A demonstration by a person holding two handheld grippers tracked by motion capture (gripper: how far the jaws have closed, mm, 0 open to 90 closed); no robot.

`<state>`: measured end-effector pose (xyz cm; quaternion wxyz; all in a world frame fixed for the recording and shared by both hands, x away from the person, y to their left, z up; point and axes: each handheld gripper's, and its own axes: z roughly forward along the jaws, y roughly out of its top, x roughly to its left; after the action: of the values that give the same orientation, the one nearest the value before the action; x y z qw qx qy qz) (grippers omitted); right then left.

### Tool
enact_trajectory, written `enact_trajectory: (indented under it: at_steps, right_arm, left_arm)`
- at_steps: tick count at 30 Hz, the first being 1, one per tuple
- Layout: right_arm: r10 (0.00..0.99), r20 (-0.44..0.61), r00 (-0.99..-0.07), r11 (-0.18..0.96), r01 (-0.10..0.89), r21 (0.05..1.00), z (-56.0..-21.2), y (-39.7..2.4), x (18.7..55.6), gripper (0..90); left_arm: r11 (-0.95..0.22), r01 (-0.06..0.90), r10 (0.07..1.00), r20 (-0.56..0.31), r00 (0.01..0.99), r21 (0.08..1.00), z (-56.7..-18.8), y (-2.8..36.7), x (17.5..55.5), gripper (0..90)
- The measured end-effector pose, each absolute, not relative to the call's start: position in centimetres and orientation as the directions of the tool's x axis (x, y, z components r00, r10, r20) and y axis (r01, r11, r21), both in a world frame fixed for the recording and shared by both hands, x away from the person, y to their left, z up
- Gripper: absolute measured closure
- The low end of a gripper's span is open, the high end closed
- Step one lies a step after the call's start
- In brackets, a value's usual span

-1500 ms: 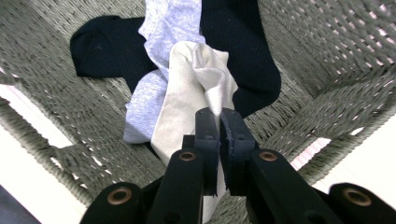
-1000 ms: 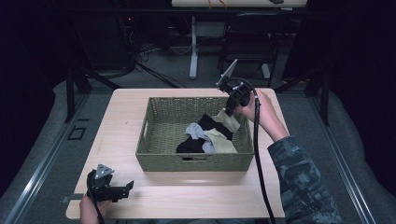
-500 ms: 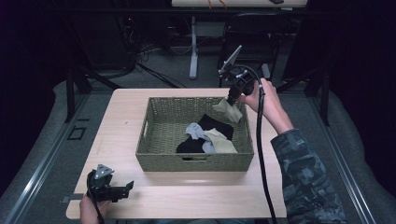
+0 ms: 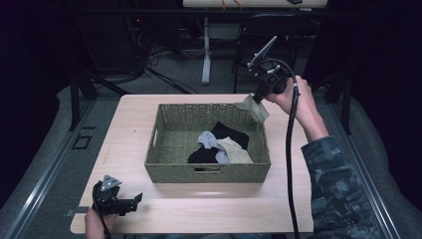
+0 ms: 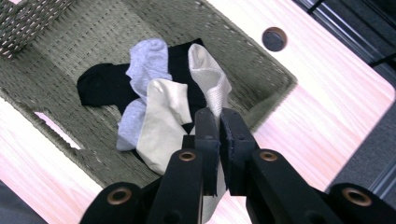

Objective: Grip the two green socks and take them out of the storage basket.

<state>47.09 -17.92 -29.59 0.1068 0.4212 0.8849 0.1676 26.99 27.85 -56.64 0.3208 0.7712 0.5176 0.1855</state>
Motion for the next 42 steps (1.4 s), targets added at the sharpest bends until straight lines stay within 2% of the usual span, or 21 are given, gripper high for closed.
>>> enact_trajectory:
  at_steps: [11,22,31,42]
  right_arm:
    - [0.821,-0.052,-0.569,0.532,0.729,0.431,-28.2,-22.4,45.8,86.5]
    - [0.868,-0.057,-0.493,0.471,0.781,0.41,-30.2,-26.6,45.4,86.5]
    - [0.899,-0.026,-0.437,0.417,0.835,0.359,-34.9,-29.3,45.6,86.5]
    - [0.912,0.015,-0.41,0.39,0.877,0.282,-41.1,-30.7,46.2,86.5]
  left_arm:
    - [-0.261,0.678,0.917,-0.042,0.396,0.687,-56.6,27.8,27.0,0.0]
    - [-0.261,0.679,0.918,-0.041,0.395,0.686,-56.6,27.8,27.0,0.0]
    - [-0.262,0.68,0.918,-0.04,0.394,0.685,-56.7,27.8,27.0,0.0]
    - [-0.262,0.681,0.919,-0.038,0.392,0.684,-56.7,27.8,27.0,0.0]
